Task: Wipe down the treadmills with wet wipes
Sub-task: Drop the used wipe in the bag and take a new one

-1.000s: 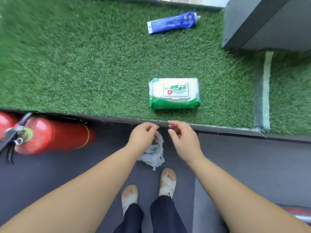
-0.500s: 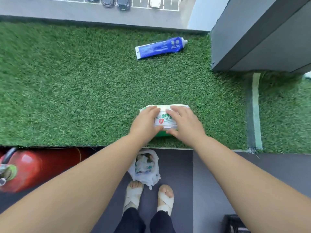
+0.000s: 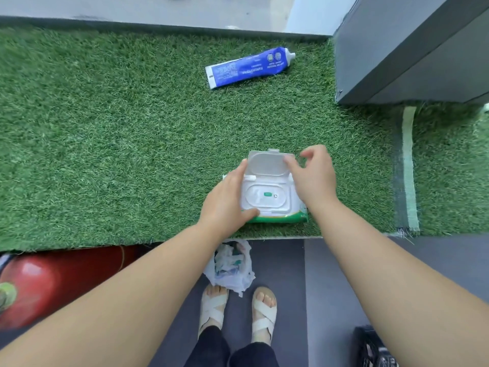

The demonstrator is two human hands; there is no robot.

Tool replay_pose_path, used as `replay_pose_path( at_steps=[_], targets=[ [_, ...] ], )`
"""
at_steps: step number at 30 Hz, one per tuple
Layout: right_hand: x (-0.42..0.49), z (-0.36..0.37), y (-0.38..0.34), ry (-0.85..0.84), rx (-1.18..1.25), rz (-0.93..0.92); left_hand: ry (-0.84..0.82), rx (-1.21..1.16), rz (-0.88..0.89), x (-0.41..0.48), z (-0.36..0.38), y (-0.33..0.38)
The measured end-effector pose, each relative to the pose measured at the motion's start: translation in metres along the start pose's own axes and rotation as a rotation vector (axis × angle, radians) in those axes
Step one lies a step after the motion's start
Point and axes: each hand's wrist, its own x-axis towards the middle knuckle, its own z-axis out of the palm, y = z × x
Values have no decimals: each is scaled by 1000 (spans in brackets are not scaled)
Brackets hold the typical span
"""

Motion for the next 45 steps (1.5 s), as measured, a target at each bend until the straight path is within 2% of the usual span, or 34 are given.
replay_pose_path(
  at_steps=[2,5,8,9,14,19,25,31,33,35,37,39,42,45],
  targets=[
    [1,3,0,79,92,99,-9,48,64,-3,0,-3],
    [-14,9,2,-29,107,31,-47,142,131,-2,1,-6],
    [-39,12,14,3,-123,-175,-71,181,117,1,3,-6],
    [-47,12,19,13,-199,-189,-75,189,111,2,3,-5],
    [-66,17,19,-26,-416,-66,-58,185,100,1,4,-5],
    [-59,24,8,-23,-447,44,-38,180,100,0,7,-4],
    [-54,28,3,-25,-411,93,-32,162,83,0,7,-2],
    [-61,21,-7,-38,-436,-67,-46,151,32,0,8,1],
    [-65,24,-12,-37,-349,-159,-39,146,24,1,8,4],
    [-68,28,-17,-80,-189,-210,-42,95,11,0,5,5],
    [-67,28,-16,-172,35,-150,-18,-39,-1,-3,4,3],
    [-66,22,-11,-250,203,-97,79,-204,4,-6,6,-2],
    [-61,10,4,-205,228,-133,219,-376,-76,-8,11,-5],
    [-49,5,20,-110,33,-164,234,-458,-145,-8,12,-2]
  ],
)
